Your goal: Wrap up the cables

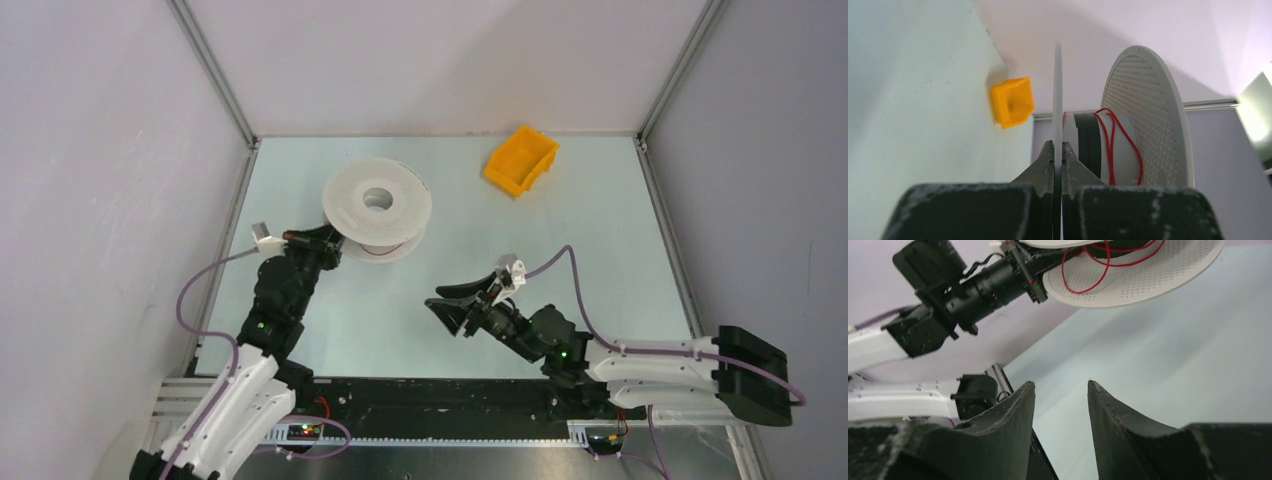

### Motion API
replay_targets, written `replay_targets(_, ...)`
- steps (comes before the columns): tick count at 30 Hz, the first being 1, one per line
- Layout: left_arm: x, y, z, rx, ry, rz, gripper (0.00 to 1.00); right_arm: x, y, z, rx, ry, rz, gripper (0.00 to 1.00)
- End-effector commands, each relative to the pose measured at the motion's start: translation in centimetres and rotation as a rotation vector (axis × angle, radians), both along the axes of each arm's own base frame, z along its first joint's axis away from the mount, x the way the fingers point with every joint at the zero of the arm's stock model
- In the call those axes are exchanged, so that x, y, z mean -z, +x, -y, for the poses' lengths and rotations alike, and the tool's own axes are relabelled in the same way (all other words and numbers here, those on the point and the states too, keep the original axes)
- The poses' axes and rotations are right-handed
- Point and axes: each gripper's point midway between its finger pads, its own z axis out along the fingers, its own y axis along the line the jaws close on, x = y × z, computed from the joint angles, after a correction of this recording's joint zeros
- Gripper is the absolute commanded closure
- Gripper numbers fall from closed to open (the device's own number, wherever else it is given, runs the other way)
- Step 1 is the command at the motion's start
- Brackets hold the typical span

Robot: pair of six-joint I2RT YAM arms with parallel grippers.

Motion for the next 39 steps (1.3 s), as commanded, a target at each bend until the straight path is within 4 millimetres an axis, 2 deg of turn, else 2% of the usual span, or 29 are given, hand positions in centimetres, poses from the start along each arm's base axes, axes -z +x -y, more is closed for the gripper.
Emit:
replay_targets(1, -5.0, 0.5, 1.6, 0.066, 0.029, 0.174, 1.0, 2.2, -0.4, 2.6, 0.03, -0.075, -0.034, 0.53)
replay_targets(8, -1.2, 3.3, 2.9, 0.084, 0.123, 0.126, 1.0, 0.8, 0.2, 5.6, 0.112, -0.073, 0.018, 0.52)
replay_targets(9, -1.2, 3.5, 3.0, 0.085, 0.129, 0.135, 1.0, 0.8, 0.2, 5.7, 0.117, -0.083, 0.03, 0.52)
replay_targets(13, 1.3, 5.2, 3.9, 0.107, 0.16, 0.087, 1.0, 1.6, 0.8, 6.2, 0.152, -0.112, 0.042, 0.51)
replay_targets(19, 2.7, 6.5, 5.9, 0.191, 0.165, 0.094, 1.0, 3.1, 1.9, 7.0, 0.177, -0.138, 0.037, 0.5)
replay_targets(20, 2.3, 6.4, 6.4, 0.213, 0.156, 0.119, 1.0, 3.4, 2.2, 7.0, 0.176, -0.143, 0.025, 0.5)
replay_targets(21, 2.9, 6.6, 6.7, 0.227, 0.151, 0.108, 1.0, 3.7, 2.9, 7.3, 0.179, -0.151, 0.022, 0.5)
replay_targets(22, 2.8, 6.6, 7.1, 0.248, 0.144, 0.123, 1.0, 3.9, 4.2, 8.1, 0.213, -0.151, 0.005, 0.5)
replay_targets(23, 2.9, 6.5, 7.2, 0.257, 0.135, 0.125, 1.0, 4.0, 4.3, 7.8, 0.176, -0.156, 0.002, 0.51)
replay_targets(24, 2.7, 6.4, 7.4, 0.268, 0.128, 0.14, 1.0, 4.3, 6.0, 9.0, 0.219, -0.156, -0.02, 0.51)
replay_targets(25, 2.8, 6.3, 7.5, 0.274, 0.122, 0.143, 1.0, 4.4, 6.1, 8.7, 0.177, -0.161, -0.03, 0.51)
replay_targets(26, 2.5, 6.2, 7.6, 0.28, 0.116, 0.156, 1.0, 4.3, 7.9, 10.0, 0.226, -0.158, -0.041, 0.51)
replay_targets(27, 2.5, 6.0, 7.6, 0.285, 0.114, 0.158, 1.0, 4.1, 7.8, 9.6, 0.169, -0.144, -0.051, 0.52)
replay_targets(28, 2.2, 5.9, 7.8, 0.298, 0.107, 0.168, 1.0, 4.3, 9.0, 10.4, 0.188, -0.14, -0.063, 0.52)
replay_targets(29, 2.1, 5.8, 7.9, 0.303, 0.102, 0.174, 1.0, 3.4, 8.7, 10.0, 0.132, -0.104, -0.047, 0.52)
replay_targets(30, 1.7, 5.4, 8.1, 0.319, 0.091, 0.186, 1.0, 3.6, 9.6, 10.6, 0.143, -0.1, -0.059, 0.52)
replay_targets(31, 1.6, 5.3, 8.1, 0.327, 0.084, 0.191, 1.0, 2.7, 9.1, 10.2, 0.086, -0.074, -0.039, 0.52)
replay_targets(32, 1.2, 5.0, 8.3, 0.34, 0.07, 0.203, 1.0, 2.8, 9.5, 10.4, 0.082, -0.07, -0.041, 0.53)
replay_targets(35, 0.5, 4.3, 8.4, 0.361, 0.045, 0.226, 1.0, 1.6, 8.5, 9.3, -0.023, -0.046, 0.03, 0.54)
replay_targets(38, -0.1, 3.5, 8.4, 0.376, 0.025, 0.242, 1.0, 1.5, 8.1, 8.5, -0.086, -0.035, 0.062, 0.54)
replay_targets(39, -0.2, 3.3, 8.5, 0.378, 0.021, 0.245, 1.0, 0.7, 8.0, 8.4, -0.097, -0.014, 0.09, 0.54)
